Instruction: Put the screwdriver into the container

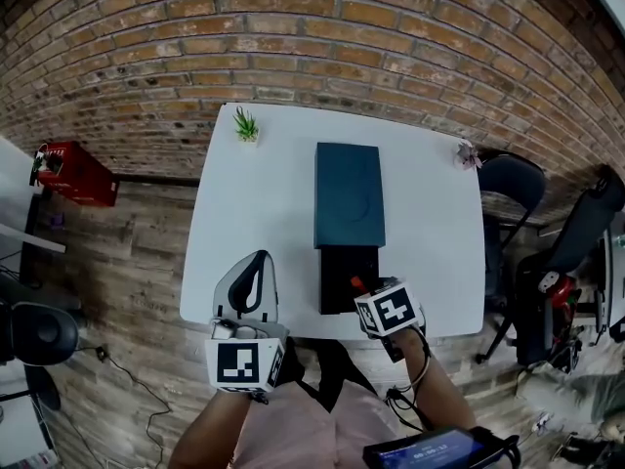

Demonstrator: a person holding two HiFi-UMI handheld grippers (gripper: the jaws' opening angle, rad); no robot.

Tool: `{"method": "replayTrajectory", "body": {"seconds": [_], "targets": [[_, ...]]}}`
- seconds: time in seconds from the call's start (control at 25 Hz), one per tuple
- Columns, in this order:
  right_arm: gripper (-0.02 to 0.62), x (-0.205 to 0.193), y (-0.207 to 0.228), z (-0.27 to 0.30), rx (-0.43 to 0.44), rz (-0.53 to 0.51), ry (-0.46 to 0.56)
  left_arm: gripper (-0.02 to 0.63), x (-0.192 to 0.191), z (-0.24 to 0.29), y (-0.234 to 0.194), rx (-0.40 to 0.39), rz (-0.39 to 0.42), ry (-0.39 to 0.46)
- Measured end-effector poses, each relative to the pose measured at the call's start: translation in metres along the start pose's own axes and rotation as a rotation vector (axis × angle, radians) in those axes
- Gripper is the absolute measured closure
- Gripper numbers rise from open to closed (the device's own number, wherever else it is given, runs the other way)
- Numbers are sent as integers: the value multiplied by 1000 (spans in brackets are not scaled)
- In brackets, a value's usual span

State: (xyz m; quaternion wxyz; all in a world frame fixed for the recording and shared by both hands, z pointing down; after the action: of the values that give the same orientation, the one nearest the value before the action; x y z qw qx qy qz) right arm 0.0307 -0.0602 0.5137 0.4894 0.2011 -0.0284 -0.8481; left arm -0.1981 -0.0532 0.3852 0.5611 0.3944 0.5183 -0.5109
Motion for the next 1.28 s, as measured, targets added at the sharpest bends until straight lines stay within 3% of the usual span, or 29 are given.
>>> {"method": "replayTrajectory", "body": {"seconds": [0.88, 1.28], "targets": [[491, 19, 2, 22, -6, -74, -10, 594, -11, 22, -13, 21, 3, -45], [459, 19, 0, 16, 10, -67, 21, 594, -9, 18, -9, 19, 10, -37]]}}
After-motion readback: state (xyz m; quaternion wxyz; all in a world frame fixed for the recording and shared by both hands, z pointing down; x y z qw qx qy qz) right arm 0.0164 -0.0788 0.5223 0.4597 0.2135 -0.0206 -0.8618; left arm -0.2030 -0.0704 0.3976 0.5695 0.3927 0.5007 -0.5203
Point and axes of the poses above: the fingertips, and each gripper's own axes: z forward along the fingers, y to its right, x out of its top, the point moved 7 cm from there along -z, backward along the fingers, and after that the axes turned 7 degrees about x, right-handed, at the moved point
